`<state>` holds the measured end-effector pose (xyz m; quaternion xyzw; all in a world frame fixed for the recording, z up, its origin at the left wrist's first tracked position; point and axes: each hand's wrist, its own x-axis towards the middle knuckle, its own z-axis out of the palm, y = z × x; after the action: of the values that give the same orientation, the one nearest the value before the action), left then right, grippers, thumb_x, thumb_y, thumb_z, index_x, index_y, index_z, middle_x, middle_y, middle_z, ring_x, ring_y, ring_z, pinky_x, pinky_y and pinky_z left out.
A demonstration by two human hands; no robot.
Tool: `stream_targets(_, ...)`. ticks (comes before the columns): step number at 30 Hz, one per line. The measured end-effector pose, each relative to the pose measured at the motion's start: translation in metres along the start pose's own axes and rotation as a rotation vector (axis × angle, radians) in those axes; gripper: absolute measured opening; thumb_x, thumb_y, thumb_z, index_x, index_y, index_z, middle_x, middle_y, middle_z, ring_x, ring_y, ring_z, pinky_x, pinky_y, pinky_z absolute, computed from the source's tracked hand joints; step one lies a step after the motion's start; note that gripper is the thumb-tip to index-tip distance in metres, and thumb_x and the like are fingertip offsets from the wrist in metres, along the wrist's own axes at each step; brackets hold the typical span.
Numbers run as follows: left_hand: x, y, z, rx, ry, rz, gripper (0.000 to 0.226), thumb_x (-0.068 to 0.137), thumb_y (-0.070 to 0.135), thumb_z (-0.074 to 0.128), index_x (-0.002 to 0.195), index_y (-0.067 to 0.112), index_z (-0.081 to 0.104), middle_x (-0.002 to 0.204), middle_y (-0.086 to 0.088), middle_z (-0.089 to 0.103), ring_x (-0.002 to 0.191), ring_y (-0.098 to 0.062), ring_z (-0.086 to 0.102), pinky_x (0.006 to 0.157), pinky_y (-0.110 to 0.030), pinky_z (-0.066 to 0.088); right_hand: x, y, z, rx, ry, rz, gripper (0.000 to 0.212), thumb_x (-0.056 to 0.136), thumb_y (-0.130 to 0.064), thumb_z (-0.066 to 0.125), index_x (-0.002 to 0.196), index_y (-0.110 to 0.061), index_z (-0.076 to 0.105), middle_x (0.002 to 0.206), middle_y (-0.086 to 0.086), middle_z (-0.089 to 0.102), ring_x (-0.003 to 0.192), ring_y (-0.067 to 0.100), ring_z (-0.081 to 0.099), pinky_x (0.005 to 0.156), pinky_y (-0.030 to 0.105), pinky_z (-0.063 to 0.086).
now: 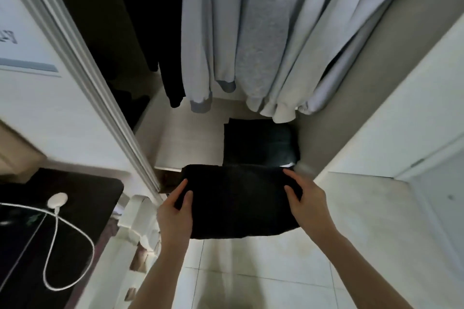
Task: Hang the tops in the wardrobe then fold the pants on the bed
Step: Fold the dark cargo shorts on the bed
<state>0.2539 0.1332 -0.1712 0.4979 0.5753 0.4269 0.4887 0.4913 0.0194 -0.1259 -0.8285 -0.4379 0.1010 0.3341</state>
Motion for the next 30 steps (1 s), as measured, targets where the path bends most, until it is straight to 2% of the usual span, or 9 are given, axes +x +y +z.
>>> stream_targets(3,0.033,0.003,0.02,0.02,-0.122,-0.022,0.035,0.094,0.015,0.062,0.122,0.035,0.065,0.094,0.027,0.069,0.085,0.014,0.062,0.074,-0.008,0.049,0.023,0.001,0.004,-0.039,0.023,0.044,0.036,0.09,-0.007,0.058,0.125,-0.016,0.061,0.115,0.003,0.068,0.103,0.023,0.063,0.087,0.017,0.037)
stream_targets(8,0.116,0.027,0.086,0.092,-0.273,0.083,0.035,0.094,0.009,0.061,0.129,0.013,0.063,0.126,-0.003,0.065,0.118,-0.014,0.059,0.097,-0.015,0.041,0.118,0.002,0.006,-0.057,0.038,0.154,0.037,0.093,-0.007,0.053,0.128,-0.013,0.059,0.124,0.008,0.064,0.114,0.027,0.058,0.095,0.023,0.037)
stream_targets(12,0.169,0.054,0.138,-0.045,-0.26,0.228,0.039,0.094,0.016,0.062,0.133,0.018,0.06,0.124,0.014,0.061,0.111,0.01,0.055,0.094,-0.003,0.039,0.183,0.008,0.013,-0.036,0.337,0.058,0.033,0.09,-0.001,0.052,0.121,-0.005,0.062,0.119,0.016,0.063,0.111,0.032,0.057,0.093,0.023,0.035)
stream_targets(14,0.19,0.038,0.166,-0.066,-0.247,0.246,0.042,0.093,0.023,0.064,0.135,0.024,0.057,0.126,0.018,0.06,0.118,0.009,0.053,0.1,-0.008,0.039,0.204,0.033,0.039,-0.054,0.424,0.048,0.035,0.089,-0.001,0.052,0.123,-0.005,0.059,0.121,0.017,0.059,0.108,0.03,0.056,0.09,0.025,0.036)
stream_targets(16,0.204,0.002,0.189,0.051,-0.299,0.204,0.052,0.092,0.02,0.065,0.141,0.023,0.049,0.137,0.007,0.056,0.128,-0.008,0.05,0.107,-0.019,0.038,0.214,0.065,0.074,-0.074,0.371,0.154,0.042,0.091,-0.005,0.049,0.131,-0.012,0.053,0.129,0.016,0.051,0.106,0.031,0.054,0.089,0.033,0.04)
stream_targets(18,0.207,-0.038,0.2,0.256,-0.417,0.082,0.063,0.091,0.011,0.064,0.148,0.019,0.038,0.143,-0.003,0.05,0.133,-0.02,0.046,0.112,-0.029,0.036,0.218,0.095,0.101,-0.147,0.162,0.317,0.051,0.092,-0.006,0.046,0.141,-0.021,0.043,0.133,0.019,0.046,0.108,0.039,0.053,0.089,0.039,0.041)
stream_targets(21,0.209,-0.083,0.204,0.356,-0.493,-0.047,0.063,0.092,0.007,0.062,0.149,0.016,0.036,0.145,-0.008,0.049,0.134,-0.027,0.045,0.114,-0.039,0.036,0.23,0.121,0.122,-0.17,-0.028,0.428,0.061,0.091,-0.004,0.046,0.146,-0.026,0.035,0.131,0.022,0.051,0.114,0.04,0.053,0.095,0.04,0.04)
stream_targets(27,0.21,-0.08,0.199,0.216,-0.368,0.052,0.051,0.09,0.002,0.063,0.139,0.011,0.051,0.135,-0.005,0.057,0.128,-0.019,0.051,0.107,-0.02,0.037,0.237,0.115,0.115,-0.187,0.196,0.281,0.06,0.083,0.003,0.048,0.138,-0.019,0.049,0.129,0.02,0.05,0.112,0.038,0.051,0.094,0.036,0.039)
stream_targets(30,0.21,-0.081,0.198,0.401,-0.467,0.01,0.055,0.091,0.005,0.062,0.143,0.014,0.046,0.138,-0.01,0.054,0.129,-0.025,0.049,0.104,-0.023,0.035,0.225,0.117,0.121,-0.412,0.027,0.283,0.059,0.092,-0.008,0.046,0.147,-0.026,0.035,0.135,0.02,0.04,0.117,0.039,0.046,0.094,0.04,0.04)
